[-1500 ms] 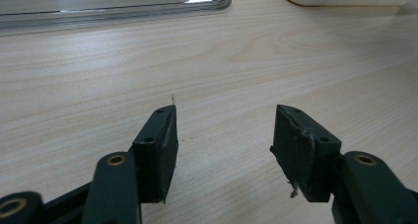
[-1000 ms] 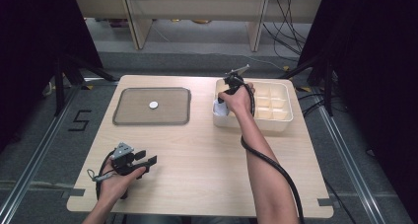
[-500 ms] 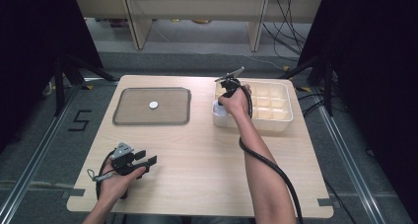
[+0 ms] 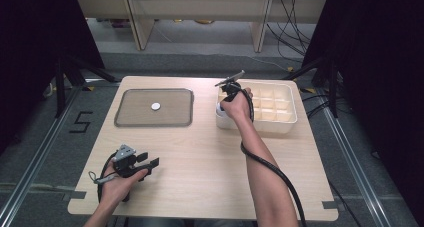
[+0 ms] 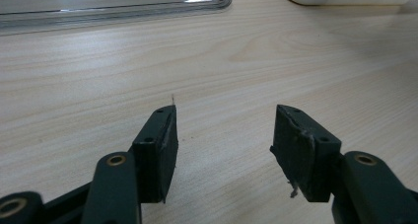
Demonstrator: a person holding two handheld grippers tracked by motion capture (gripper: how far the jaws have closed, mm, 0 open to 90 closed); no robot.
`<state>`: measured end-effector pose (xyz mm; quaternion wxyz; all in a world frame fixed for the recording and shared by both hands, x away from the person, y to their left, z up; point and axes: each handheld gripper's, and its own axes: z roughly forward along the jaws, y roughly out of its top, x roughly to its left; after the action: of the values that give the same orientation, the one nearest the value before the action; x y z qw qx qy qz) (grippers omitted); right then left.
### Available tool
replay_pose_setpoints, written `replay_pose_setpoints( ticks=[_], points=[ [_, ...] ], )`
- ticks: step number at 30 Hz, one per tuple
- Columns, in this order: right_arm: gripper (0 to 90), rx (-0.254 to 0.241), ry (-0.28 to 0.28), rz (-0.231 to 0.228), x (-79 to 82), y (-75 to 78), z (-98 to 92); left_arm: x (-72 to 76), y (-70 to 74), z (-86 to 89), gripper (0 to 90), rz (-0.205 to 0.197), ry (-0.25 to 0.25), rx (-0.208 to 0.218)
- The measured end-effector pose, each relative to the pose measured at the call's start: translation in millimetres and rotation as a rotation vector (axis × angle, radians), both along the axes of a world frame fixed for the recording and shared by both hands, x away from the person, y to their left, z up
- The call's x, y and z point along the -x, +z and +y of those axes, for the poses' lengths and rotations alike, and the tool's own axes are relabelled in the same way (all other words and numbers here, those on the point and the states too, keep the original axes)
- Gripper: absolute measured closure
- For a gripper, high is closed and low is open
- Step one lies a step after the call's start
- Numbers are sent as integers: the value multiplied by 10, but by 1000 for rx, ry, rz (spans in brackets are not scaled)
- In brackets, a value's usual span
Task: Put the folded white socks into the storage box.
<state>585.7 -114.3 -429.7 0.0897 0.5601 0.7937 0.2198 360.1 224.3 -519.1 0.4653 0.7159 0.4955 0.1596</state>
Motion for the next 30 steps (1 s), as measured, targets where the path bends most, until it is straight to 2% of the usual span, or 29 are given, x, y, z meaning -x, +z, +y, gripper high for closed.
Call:
replay_pose_setpoints(
  ticks=[2, 5, 9, 12, 16, 17, 20, 21, 23, 25, 28, 30],
  points=[
    [765, -10, -2, 9, 6, -7, 9, 2, -1, -1, 424, 2, 2, -4],
    [767, 1, -2, 0, 1, -32, 2, 2, -2, 0, 424, 3, 3, -4],
    [769, -10, -15, 19, 8, -44, 9, 1, -4, -5, 425, 2, 1, -3],
    [771, 4, 5, 7, -2, -63, -8, 1, -7, -7, 424, 3, 0, -6],
    [773, 7, 18, 11, -4, -70, -3, 3, -2, -7, 424, 2, -2, -6],
    [773, 4, 4, 23, 5, -65, 12, 3, -3, -6, 424, 1, -2, -6],
    [774, 10, 18, 18, 2, -78, 10, 5, 1, -6, 424, 3, -1, -10],
    [775, 11, -7, 32, 6, -79, 21, 5, 1, -9, 424, 3, 0, -7],
    [775, 13, 4, 32, 5, -83, 18, 5, 1, -11, 424, 0, -2, -4],
    [776, 21, -10, 38, 8, -91, 33, 2, -6, -18, 424, -8, -1, 5],
    [777, 21, 16, 27, 9, -104, 22, 3, -6, -22, 424, -5, -1, 6],
    [777, 15, 15, 26, 14, -103, 25, 3, -6, -22, 424, -5, -2, 6]
  ],
)
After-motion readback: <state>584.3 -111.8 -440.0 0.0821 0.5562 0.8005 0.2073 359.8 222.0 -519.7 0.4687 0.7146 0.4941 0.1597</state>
